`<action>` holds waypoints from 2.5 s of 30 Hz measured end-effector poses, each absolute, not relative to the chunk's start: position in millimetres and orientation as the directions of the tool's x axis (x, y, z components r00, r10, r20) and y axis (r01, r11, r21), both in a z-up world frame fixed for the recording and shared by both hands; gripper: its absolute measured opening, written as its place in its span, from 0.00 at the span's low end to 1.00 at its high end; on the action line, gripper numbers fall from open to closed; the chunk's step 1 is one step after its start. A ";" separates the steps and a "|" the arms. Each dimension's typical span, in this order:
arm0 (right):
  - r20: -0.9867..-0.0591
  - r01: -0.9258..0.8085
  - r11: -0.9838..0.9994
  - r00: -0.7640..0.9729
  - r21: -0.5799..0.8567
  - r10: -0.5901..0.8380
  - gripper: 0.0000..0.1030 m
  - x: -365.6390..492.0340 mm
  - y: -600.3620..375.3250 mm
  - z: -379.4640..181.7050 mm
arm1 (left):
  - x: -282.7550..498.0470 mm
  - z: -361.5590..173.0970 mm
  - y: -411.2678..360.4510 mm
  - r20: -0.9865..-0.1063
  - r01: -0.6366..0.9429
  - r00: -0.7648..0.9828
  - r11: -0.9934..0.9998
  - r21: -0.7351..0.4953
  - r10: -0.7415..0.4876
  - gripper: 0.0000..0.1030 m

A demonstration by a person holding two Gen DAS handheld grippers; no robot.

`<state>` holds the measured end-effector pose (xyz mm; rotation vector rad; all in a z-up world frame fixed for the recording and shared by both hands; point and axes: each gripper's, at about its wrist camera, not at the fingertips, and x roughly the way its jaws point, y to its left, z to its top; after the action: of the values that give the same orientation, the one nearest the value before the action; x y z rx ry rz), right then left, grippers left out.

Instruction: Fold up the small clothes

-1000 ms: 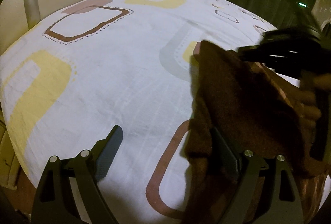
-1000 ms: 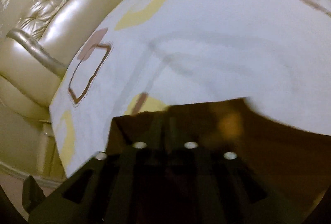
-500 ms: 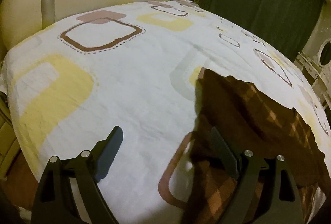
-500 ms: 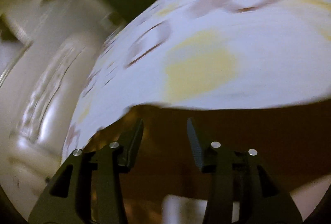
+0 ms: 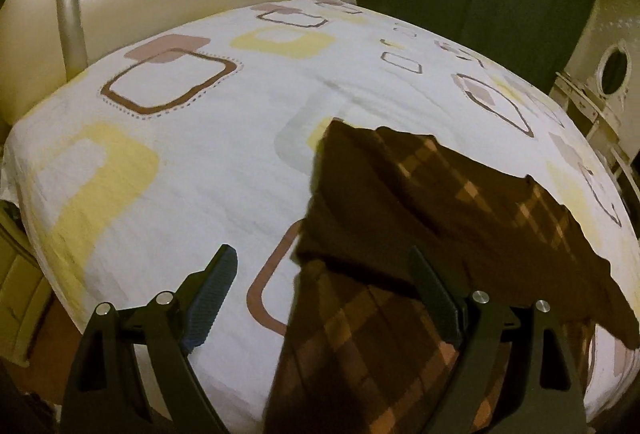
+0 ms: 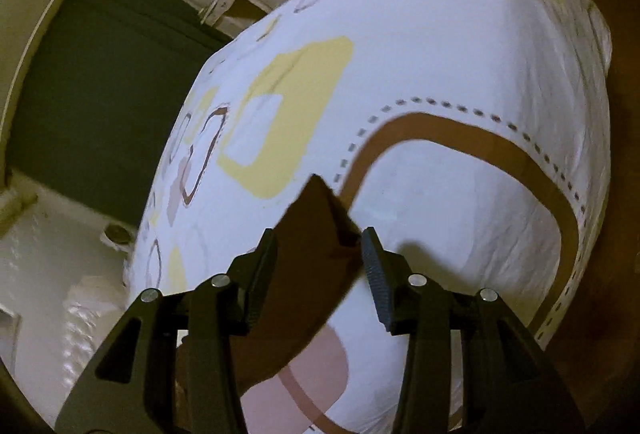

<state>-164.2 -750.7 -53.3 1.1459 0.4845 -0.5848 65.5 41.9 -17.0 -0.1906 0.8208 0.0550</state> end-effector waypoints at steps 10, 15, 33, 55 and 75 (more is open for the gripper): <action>-0.598 0.606 0.220 0.794 0.765 -0.109 0.41 -145.2 -746.9 -88.1 | 58.2 -17.8 42.4 -0.760 -0.107 0.649 0.984 -0.143 -0.040 0.84; -0.621 0.627 0.232 0.776 0.743 -0.109 0.05 -139.8 -745.7 -93.7 | 56.3 -18.6 46.3 -0.767 -0.118 0.639 0.979 -0.164 -0.051 0.84; -0.360 0.323 0.445 0.933 0.835 0.000 0.03 -97.4 -671.8 37.0 | 52.6 -6.1 48.6 -0.770 -0.110 0.634 0.976 -0.190 -0.079 0.84; -0.403 -0.003 0.687 0.808 0.727 0.430 0.03 54.0 -380.6 74.5 | 53.4 9.6 62.6 -0.744 -0.126 0.661 0.964 -0.233 -0.093 0.84; -0.550 -0.171 0.763 0.597 0.624 0.584 0.03 118.6 -167.4 18.8 | 58.6 8.4 94.8 -0.738 -0.180 0.671 0.949 -0.259 -0.073 0.84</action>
<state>118.6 -167.4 18.8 0.5554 0.8215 0.4652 58.6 94.8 8.4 -0.3246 0.8365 0.0616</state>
